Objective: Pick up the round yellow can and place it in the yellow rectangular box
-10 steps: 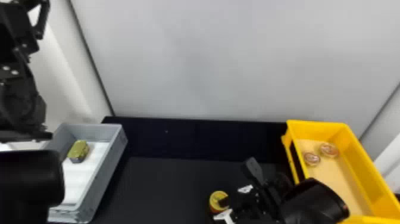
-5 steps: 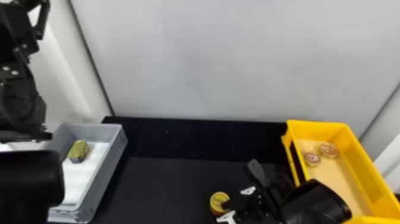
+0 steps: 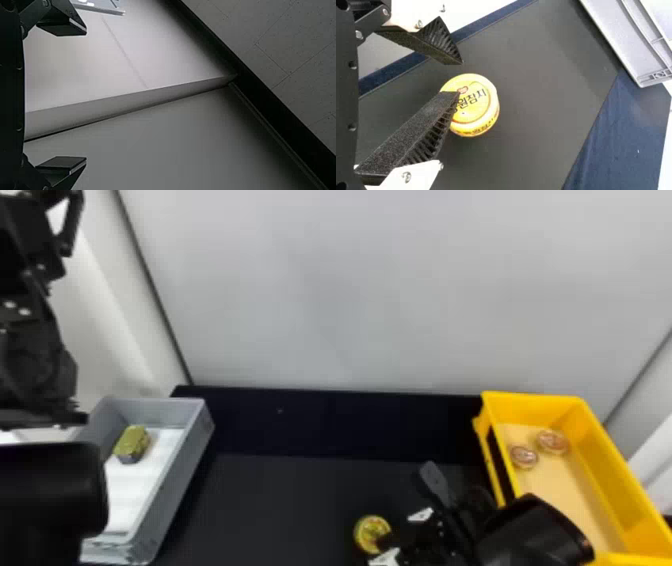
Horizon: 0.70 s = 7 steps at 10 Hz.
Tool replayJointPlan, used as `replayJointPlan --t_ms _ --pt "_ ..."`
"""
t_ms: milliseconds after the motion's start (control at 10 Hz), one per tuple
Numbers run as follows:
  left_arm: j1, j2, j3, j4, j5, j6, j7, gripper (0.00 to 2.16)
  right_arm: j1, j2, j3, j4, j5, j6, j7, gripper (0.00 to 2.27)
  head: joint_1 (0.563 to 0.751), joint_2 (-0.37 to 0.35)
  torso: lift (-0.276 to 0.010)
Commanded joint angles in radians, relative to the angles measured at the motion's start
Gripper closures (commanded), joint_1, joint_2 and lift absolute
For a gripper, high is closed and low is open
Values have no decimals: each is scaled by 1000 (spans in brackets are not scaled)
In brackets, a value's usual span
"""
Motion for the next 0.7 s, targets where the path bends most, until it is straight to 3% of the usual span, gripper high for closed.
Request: replayJointPlan --t_ms 0,600 --pt "0 1 -1 -1 0 2 0 131 -2 1 -16 -2 8 -9 -2 242 663 54 -10" --pt "0 1 -5 -1 0 5 0 131 -41 4 -42 -51 -6 -37 -17 242 663 54 -10"
